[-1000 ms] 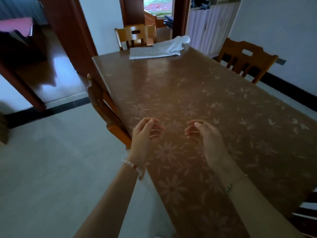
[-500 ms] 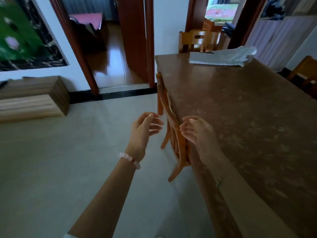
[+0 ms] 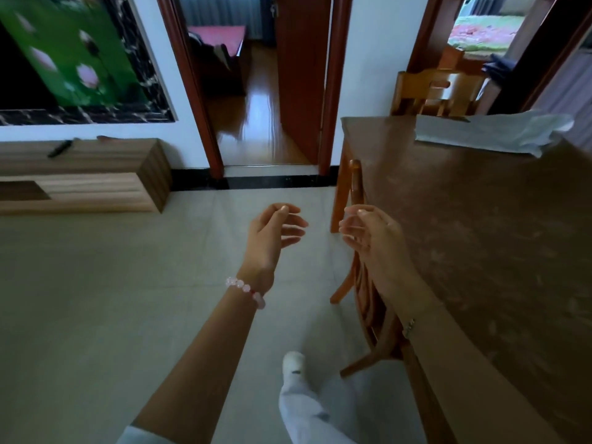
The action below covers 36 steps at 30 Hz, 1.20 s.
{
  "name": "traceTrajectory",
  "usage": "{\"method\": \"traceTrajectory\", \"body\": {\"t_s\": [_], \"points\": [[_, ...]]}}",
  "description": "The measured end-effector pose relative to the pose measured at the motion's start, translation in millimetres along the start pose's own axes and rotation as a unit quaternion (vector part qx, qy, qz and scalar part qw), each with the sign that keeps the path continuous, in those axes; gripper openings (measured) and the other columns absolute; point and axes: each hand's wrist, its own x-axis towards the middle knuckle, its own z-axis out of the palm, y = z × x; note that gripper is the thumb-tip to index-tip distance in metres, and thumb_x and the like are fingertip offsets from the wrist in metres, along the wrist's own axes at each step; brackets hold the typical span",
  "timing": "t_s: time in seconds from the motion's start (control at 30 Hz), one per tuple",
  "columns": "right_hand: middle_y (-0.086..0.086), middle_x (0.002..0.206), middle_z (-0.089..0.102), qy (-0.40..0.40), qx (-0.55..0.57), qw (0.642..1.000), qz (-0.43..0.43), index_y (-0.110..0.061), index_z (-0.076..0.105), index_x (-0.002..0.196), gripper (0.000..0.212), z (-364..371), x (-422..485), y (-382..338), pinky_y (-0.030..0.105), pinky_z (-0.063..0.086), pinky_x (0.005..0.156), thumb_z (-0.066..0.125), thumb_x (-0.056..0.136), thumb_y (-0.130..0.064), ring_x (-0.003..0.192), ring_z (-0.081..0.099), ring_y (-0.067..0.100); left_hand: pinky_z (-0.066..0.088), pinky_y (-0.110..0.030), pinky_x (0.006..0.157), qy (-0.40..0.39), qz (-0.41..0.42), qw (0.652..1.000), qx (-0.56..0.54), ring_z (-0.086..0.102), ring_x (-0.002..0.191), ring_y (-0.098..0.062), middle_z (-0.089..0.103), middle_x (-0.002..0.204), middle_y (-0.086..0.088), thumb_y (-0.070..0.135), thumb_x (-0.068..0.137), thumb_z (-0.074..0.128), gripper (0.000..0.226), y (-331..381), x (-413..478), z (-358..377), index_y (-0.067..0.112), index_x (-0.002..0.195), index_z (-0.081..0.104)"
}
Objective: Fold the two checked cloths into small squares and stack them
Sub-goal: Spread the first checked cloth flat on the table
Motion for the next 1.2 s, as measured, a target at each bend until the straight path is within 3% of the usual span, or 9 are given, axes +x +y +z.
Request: {"method": "traceTrajectory", "body": {"t_s": [0.17,0.33,0.47,0.77,0.87,1.03,1.2], "points": [[0.002,0.085,0.067,-0.002,0.011,1.0,-0.008,-0.013,0.062,0.093,0.021,18.6,97.2,-6.2,0.026,0.055,0.078,0.042,0.098,-0.017,0.083,0.066,0.014,0.052,-0.028,0.075,0.007,-0.005,1.0,0.019,0.062,0.08,-0.02,0.065,0.083,-0.005,0.022,0.1,0.036,0.026,4.1,100.6,4.9,0.013,0.091,0.058],[0.003,0.085,0.067,0.031,0.037,0.999,-0.003,-0.015,0.061,0.088,0.021,21.9,185.7,-23.4,0.027,0.055,0.08,0.042,0.098,-0.015,0.083,0.066,0.015,0.052,-0.029,0.078,-0.043,-0.006,0.998,0.034,0.062,0.081,-0.019,0.065,0.083,-0.005,0.021,0.1,0.036,0.025,21.1,201.2,34.6,0.011,0.093,0.059],[-0.002,0.082,0.068,0.103,0.036,0.994,0.001,-0.016,0.062,0.09,0.021,7.1,234.9,-39.4,0.021,0.055,0.075,0.043,0.098,-0.017,0.08,0.067,0.009,0.051,-0.026,0.073,-0.087,-0.005,0.996,0.016,0.063,0.075,-0.014,0.065,0.079,-0.002,0.02,0.1,0.036,0.027,31.3,271.7,68.6,0.012,0.089,0.06],[0.004,0.08,0.068,0.223,0.058,0.972,-0.038,-0.01,0.065,0.091,0.024,-41.1,335.3,-58.6,0.031,0.053,0.079,0.041,0.096,-0.012,0.08,0.065,0.016,0.052,-0.03,0.073,-0.21,-0.016,0.977,-0.016,0.062,0.075,-0.017,0.065,0.082,-0.006,0.016,0.098,0.041,0.023,24.5,404.2,152.0,0.012,0.087,0.062],[0.003,0.077,0.067,0.248,0.066,0.965,-0.047,-0.009,0.065,0.091,0.025,-43.3,377.4,-62.1,0.033,0.052,0.081,0.04,0.096,-0.01,0.078,0.064,0.015,0.053,-0.029,0.071,-0.232,-0.021,0.972,-0.018,0.063,0.071,-0.017,0.065,0.08,-0.008,0.015,0.097,0.043,0.023,20.2,457.3,167.4,0.01,0.086,0.062],[0.004,0.077,0.067,0.303,0.065,0.949,-0.063,-0.01,0.066,0.087,0.027,-37.3,467.4,-74.2,0.03,0.052,0.077,0.04,0.096,-0.009,0.078,0.064,0.016,0.052,-0.019,0.063,-0.29,-0.014,0.957,-0.018,0.063,0.064,-0.006,0.066,0.065,0.006,0.014,0.097,0.042,0.024,24.2,560.4,195.5,0.01,0.084,0.062],[0.004,0.079,0.068,0.365,0.091,0.925,-0.045,-0.012,0.066,0.087,0.027,-29.6,548.7,-88.1,0.03,0.054,0.081,0.041,0.097,-0.011,0.081,0.065,0.016,0.052,-0.019,0.062,-0.345,-0.031,0.938,-0.017,0.065,0.067,-0.01,0.068,0.067,0.002,0.013,0.097,0.043,0.024,35.4,657.8,223.3,0.009,0.084,0.063]]}}
